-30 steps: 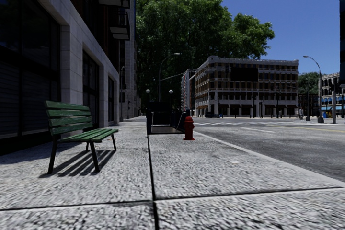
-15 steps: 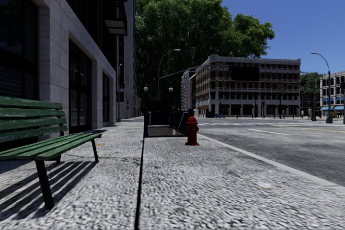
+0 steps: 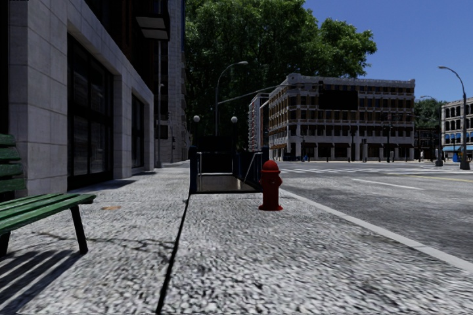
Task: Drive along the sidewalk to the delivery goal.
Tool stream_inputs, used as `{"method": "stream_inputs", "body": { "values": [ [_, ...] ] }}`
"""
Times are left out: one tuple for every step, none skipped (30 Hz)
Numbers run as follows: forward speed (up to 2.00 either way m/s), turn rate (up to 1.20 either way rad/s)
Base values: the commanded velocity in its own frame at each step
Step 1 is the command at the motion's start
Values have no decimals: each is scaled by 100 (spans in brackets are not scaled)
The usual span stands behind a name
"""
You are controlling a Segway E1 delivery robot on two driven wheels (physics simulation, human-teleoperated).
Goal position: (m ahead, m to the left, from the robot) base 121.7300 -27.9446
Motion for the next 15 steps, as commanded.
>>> {"method": "stream_inputs", "body": {
  "values": [
    [200, 0],
    [200, 0],
    [200, 0],
    [200, 0],
    [200, 0],
    [200, 0],
    [200, 0],
    [200, 0],
    [200, 0],
    [200, 0],
    [200, 7],
    [200, 7],
    [200, 14],
    [200, 15],
    [200, 15]
  ]
}}
